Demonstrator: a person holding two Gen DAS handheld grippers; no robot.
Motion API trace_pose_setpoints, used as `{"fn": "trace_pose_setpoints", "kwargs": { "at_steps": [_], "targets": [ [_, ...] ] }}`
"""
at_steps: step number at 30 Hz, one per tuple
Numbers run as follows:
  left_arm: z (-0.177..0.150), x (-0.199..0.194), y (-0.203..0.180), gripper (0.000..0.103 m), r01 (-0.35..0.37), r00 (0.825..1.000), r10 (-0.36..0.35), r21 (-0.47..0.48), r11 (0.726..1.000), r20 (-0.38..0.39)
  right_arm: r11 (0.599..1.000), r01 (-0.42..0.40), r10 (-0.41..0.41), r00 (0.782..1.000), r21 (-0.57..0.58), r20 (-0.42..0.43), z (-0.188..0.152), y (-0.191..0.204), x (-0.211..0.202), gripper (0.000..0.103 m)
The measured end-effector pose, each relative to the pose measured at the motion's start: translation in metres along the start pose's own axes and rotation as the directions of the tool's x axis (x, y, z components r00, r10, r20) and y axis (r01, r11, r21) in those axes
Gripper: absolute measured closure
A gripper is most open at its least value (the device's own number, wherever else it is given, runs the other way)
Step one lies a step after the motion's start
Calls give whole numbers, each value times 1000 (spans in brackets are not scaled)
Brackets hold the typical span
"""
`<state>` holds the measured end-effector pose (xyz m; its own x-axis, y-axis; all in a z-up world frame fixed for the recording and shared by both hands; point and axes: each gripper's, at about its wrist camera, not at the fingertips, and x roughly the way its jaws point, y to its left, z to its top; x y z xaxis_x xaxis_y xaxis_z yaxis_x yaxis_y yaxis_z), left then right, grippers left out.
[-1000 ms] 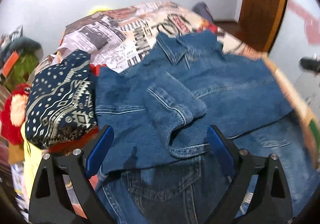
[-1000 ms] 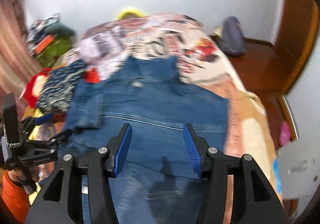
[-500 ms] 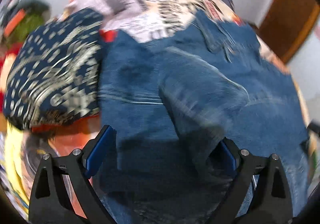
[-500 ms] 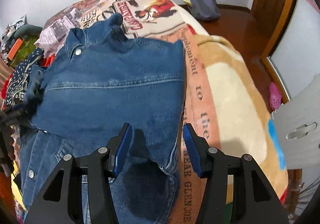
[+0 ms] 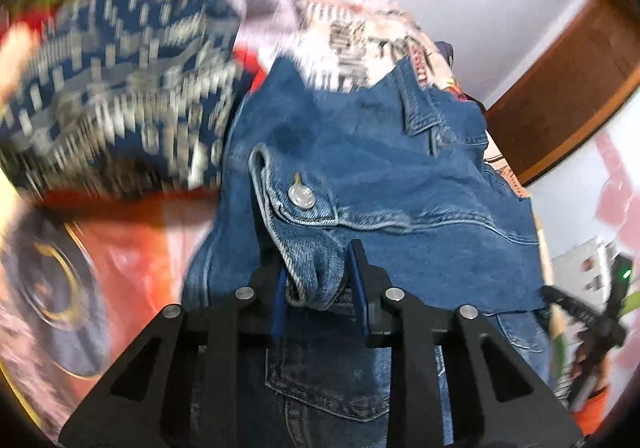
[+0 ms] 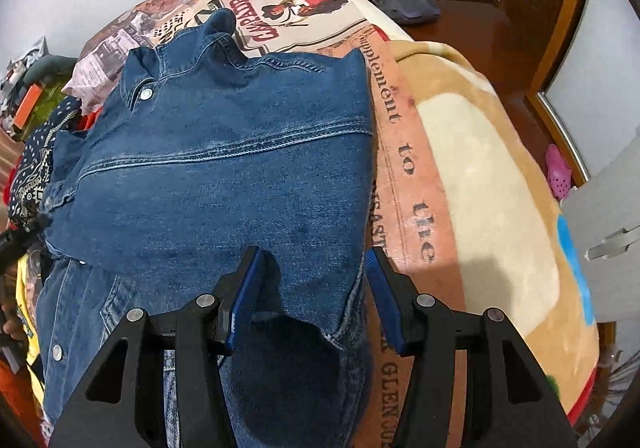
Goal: Fold large clothes
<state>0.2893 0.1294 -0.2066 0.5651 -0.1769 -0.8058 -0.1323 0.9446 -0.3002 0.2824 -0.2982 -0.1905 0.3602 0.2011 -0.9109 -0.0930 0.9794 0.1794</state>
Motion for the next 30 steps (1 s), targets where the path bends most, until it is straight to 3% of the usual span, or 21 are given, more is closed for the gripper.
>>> {"fn": "trace_pose_setpoints", "kwargs": {
  "at_steps": [2,5,8,10,12,16,19,25,30],
  "targets": [
    [7,-14,-12,77,-33,998,30,55,998,53,1000,17,-17,1000,0,13,1,-3,-7,54],
    [16,-41,-25,77,-22,990,9,90,996,138,1000,16,-17,999,21,32,3,-9,-15,54],
    [19,-49,-28,77,-85,981,63,118,989,181,999,14,-14,1000,29,24,1,-11,-14,54],
    [16,-37,-21,76,-140,980,119,127,982,162,999,22,-22,1000,26,0,-1,-8,-7,54],
    [10,-16,-9,74,-159,985,148,121,980,91,1000,21,-21,999,14,-29,-5,-4,0,54],
    [-12,24,7,55,-224,972,232,160,961,-34,999,35,-36,998,-14,-49,-13,1,11,54],
    [-17,19,13,41,-227,972,233,152,962,-16,999,31,-31,998,-14,-55,-12,0,11,54],
    [8,-11,13,40,-219,976,217,190,957,34,1000,14,-15,999,-21,-29,5,-2,0,54],
    [40,-22,9,39,-175,984,163,199,964,78,999,4,-3,1000,-36,27,27,4,-8,54]
  ]
}}
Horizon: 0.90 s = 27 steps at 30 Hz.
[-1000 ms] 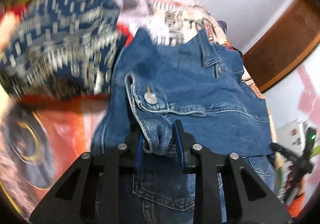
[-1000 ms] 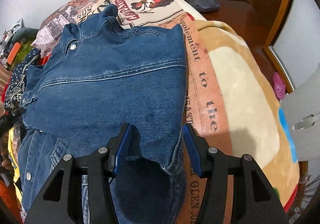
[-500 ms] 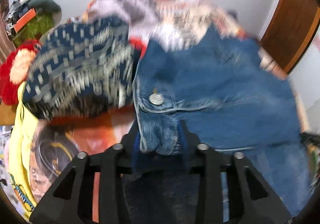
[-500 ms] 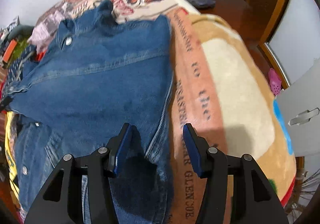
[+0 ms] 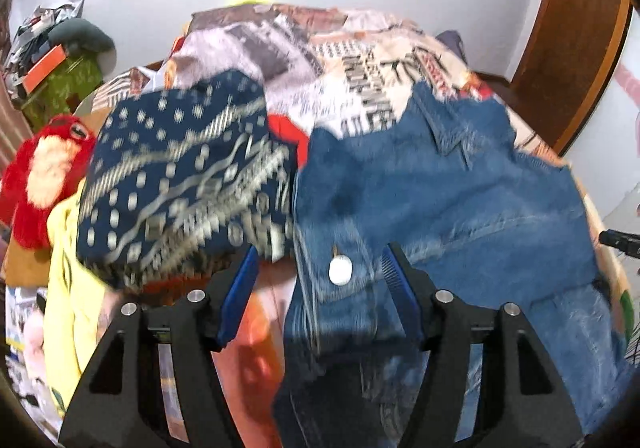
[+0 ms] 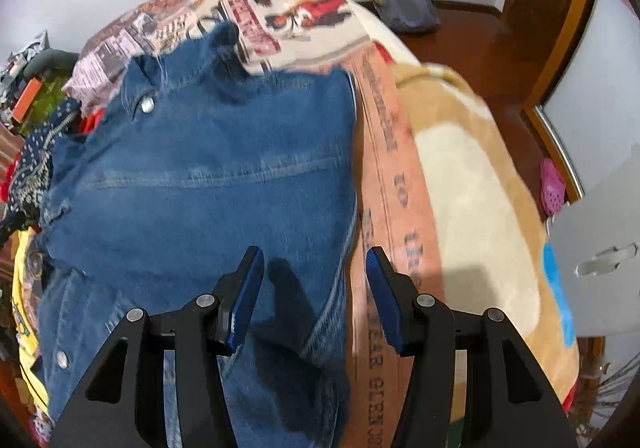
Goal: Fold large clothes
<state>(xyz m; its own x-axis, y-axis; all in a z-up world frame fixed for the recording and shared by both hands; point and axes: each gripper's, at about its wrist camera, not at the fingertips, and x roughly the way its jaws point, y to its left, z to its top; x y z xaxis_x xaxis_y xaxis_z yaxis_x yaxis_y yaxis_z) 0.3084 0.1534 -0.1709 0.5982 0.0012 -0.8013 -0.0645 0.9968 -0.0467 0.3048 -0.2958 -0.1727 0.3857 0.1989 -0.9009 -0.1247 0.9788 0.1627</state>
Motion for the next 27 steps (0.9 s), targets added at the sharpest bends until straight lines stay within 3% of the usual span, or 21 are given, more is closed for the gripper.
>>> {"fn": "trace_pose_setpoints", "kwargs": {
  "at_steps": [6,11,14,17,19,21,24,25,27],
  "targets": [
    [41,37,11,39,66,997,-68,-44,997,-40,1000,10,-10,999,-12,43,31,0,-1,54],
    [51,66,11,39,102,992,-105,-48,994,-71,998,51,-49,996,-23,81,51,-8,3,54],
    [52,86,9,39,93,991,-96,-31,995,-96,994,101,-99,993,-31,62,62,-13,23,54],
    [52,102,5,40,86,990,-86,-2,996,-109,996,89,-88,996,-21,16,71,-18,52,54],
    [52,107,1,50,97,989,-94,21,995,-110,998,61,-61,998,-7,-11,75,-20,71,54],
    [50,109,-4,51,85,992,-78,58,995,-103,999,30,-30,999,11,-16,77,-23,84,54],
    [48,111,-12,55,49,996,-40,119,992,-78,998,-28,26,999,48,47,77,-24,87,54],
    [49,113,-13,63,20,997,-11,121,992,-76,996,-66,63,997,64,52,77,-24,88,54],
    [53,128,-12,85,-43,989,57,102,994,-135,991,-102,98,994,83,56,77,-19,90,66]
  ]
}}
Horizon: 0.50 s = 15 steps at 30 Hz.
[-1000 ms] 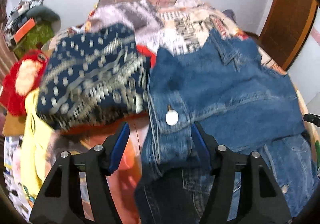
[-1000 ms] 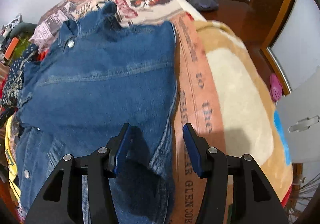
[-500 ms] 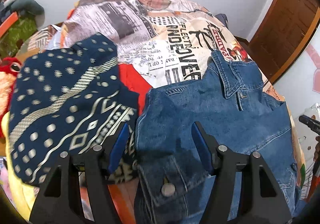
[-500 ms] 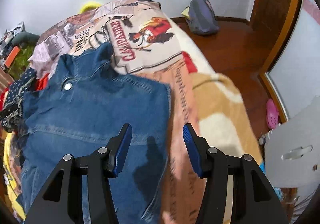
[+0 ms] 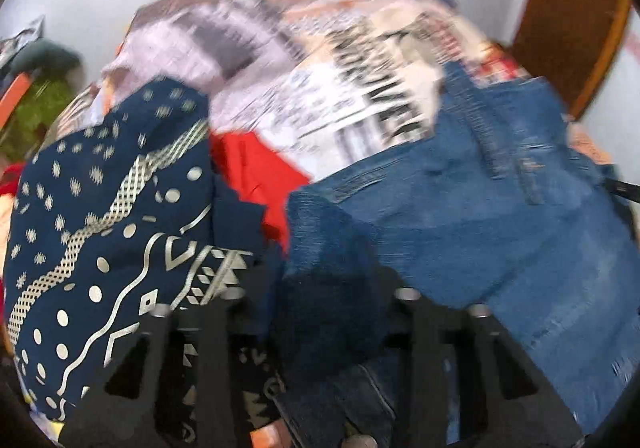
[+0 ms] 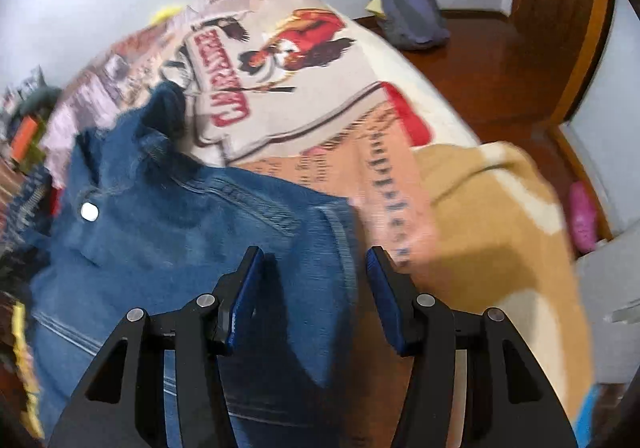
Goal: Fold large clothes
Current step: 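Grasp the jacket edge with the right gripper while the left gripper grasps the hem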
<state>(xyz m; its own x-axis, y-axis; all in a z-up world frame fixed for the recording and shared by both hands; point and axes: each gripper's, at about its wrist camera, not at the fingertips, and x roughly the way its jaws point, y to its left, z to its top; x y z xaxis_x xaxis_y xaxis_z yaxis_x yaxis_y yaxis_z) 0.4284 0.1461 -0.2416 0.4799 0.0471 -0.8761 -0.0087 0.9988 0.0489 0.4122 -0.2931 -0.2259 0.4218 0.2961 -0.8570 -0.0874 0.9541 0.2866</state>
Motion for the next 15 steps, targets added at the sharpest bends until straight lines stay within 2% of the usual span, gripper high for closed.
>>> {"fn": "trace_pose_setpoints", "kwargs": {
  "at_steps": [1,2,3,6,9,15],
  "targets": [
    [4,7,1,92,-5,999,5,-14,1000,-32,1000,14,-14,1000,-7,-1,1,3,0,79],
    [7,9,2,94,-6,999,4,-37,999,-43,999,25,-25,1000,-26,4,1,8,-3,88],
    [9,7,2,95,-10,999,7,-54,998,-44,999,18,-17,1000,-34,10,3,10,-6,91],
    [13,-14,-6,96,-18,1000,19,-66,998,0,996,25,-19,997,-85,70,8,18,-35,93],
    [15,-41,-13,96,16,999,-13,-78,997,39,988,39,-18,990,-149,138,15,28,-67,93],
    [27,-74,-10,96,26,994,-16,-95,995,104,977,71,-30,979,-202,200,42,46,-89,93]
  ]
}}
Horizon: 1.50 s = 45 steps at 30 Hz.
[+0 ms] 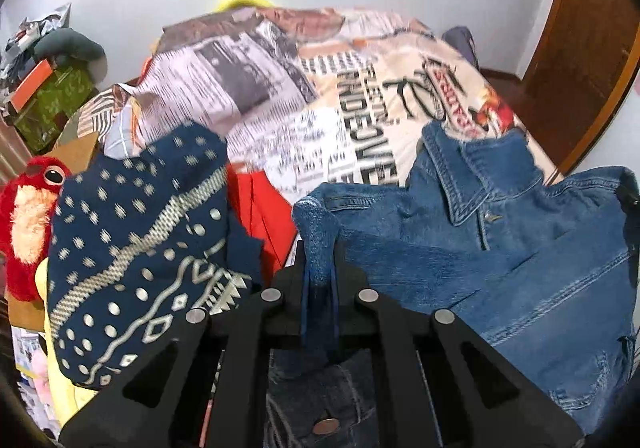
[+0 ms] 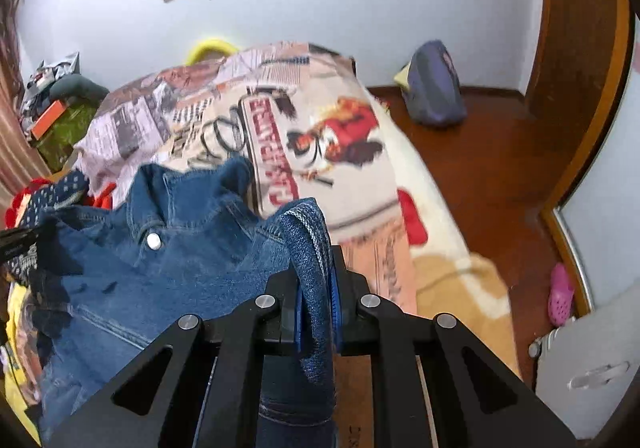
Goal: Fold large clothes
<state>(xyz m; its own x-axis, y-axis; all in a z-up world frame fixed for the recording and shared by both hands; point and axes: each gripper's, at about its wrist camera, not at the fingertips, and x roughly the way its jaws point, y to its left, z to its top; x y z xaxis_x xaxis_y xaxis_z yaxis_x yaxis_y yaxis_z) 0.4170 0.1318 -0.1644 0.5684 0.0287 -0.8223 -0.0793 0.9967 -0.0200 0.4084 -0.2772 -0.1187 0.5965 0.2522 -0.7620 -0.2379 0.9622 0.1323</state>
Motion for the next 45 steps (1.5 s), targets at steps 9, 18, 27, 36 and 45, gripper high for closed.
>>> {"fn": "trace_pose_setpoints", "kwargs": {
  "at_steps": [9,18,27,36,45],
  "targets": [
    [22,55,20,95,-61,998,61,-12,998,-32,999,24,-21,996,33,-85,31,-8,72,93],
    [14,95,31,82,-65,996,63,-21,998,-70,987,147,-157,970,-66,-187,5,-5,124,81],
    [-2,40,21,55,-114,993,114,36,993,-17,958,204,-232,964,-200,-127,3,24,59,68],
    [-38,-58,20,24,-102,992,97,62,993,77,963,169,-172,985,-208,3,-10,49,-54,41],
    [-94,-96,35,17,-53,997,51,36,998,51,982,100,-95,995,-161,37,-51,59,-122,29]
  ]
}}
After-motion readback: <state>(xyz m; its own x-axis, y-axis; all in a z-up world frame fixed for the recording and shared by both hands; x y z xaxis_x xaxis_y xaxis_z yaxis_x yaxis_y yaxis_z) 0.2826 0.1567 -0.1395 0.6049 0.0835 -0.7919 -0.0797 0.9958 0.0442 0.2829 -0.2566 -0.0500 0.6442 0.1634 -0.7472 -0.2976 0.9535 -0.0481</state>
